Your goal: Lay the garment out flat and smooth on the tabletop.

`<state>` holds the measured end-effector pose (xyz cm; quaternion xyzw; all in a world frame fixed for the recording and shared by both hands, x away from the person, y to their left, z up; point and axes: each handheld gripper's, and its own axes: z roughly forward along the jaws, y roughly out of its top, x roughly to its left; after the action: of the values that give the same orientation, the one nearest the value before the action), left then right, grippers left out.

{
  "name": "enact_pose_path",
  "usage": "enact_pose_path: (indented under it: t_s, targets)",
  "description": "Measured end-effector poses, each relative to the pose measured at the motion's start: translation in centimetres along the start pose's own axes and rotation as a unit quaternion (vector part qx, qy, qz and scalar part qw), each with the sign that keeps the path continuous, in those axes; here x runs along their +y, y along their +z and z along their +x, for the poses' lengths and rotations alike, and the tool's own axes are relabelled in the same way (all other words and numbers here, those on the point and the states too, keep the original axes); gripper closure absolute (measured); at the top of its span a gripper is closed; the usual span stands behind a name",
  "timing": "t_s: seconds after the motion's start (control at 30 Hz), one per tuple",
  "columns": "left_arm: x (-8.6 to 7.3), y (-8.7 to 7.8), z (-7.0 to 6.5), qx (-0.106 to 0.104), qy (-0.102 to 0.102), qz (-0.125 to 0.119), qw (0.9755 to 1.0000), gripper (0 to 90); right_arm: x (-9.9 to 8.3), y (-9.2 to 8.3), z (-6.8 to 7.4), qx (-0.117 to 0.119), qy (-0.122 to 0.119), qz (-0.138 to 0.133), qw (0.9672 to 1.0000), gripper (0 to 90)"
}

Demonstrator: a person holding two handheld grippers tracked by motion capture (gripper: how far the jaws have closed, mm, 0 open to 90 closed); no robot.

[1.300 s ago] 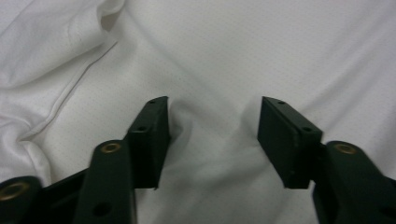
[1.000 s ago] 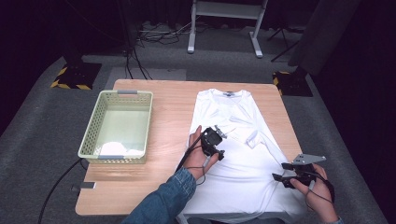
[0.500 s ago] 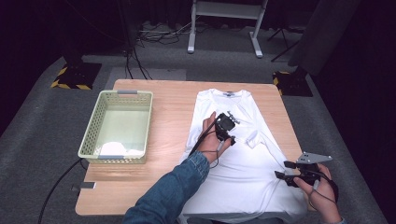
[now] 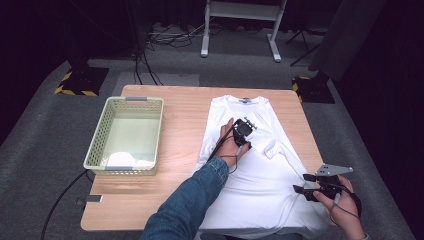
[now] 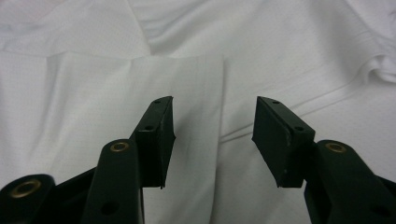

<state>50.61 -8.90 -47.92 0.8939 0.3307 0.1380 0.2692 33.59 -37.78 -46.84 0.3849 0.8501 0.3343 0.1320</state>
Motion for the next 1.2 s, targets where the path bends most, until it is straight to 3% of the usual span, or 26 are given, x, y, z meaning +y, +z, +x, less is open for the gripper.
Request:
enact_pose_path:
  t_s: [0.03, 0.07, 0.13, 0.53, 0.8, 0.87, 1.03, 1.2]
  targets:
    - [-0.1, 0.1, 0.1, -0.002, -0.007, -0.006, 1.0000, 67.1, 0.0, 0.0, 0.1, 0.000, -0.001, 0.000, 1.0000, 34.2]
    - [-0.1, 0.0, 0.2, 0.005, -0.005, -0.006, 1.0000, 72.7, 0.1, 0.0, 0.1, 0.001, -0.002, 0.000, 1.0000, 34.1]
    - [-0.2, -0.1, 0.5, -0.005, -0.016, -0.013, 0.9998, 82.7, 0.1, 0.0, 0.2, 0.000, -0.003, 0.002, 1.0000, 34.0]
    - [0.2, -3.1, 1.5, 0.008, -0.017, -0.055, 0.9983, 84.7, 0.3, 0.5, 0.6, 0.003, -0.007, 0.006, 1.0000, 33.6]
    - [-0.3, -5.2, 3.1, 0.025, -0.026, -0.064, 0.9973, 89.3, 0.7, 1.1, 0.9, 0.011, -0.014, 0.010, 0.9998, 33.5]
    - [-0.4, -5.5, 3.2, 0.027, -0.027, -0.068, 0.9970, 88.6, 1.1, 1.2, 1.0, 0.012, -0.017, 0.008, 0.9997, 33.5]
    - [-0.2, -4.5, 2.3, 0.013, -0.025, -0.065, 0.9975, 63.2, 2.1, 1.5, 1.3, 0.017, -0.025, 0.000, 0.9995, 33.4]
    - [0.1, -2.5, 1.3, 0.002, -0.011, -0.048, 0.9988, 57.6, 2.3, 1.6, 1.6, 0.016, -0.026, 0.000, 0.9995, 33.1]
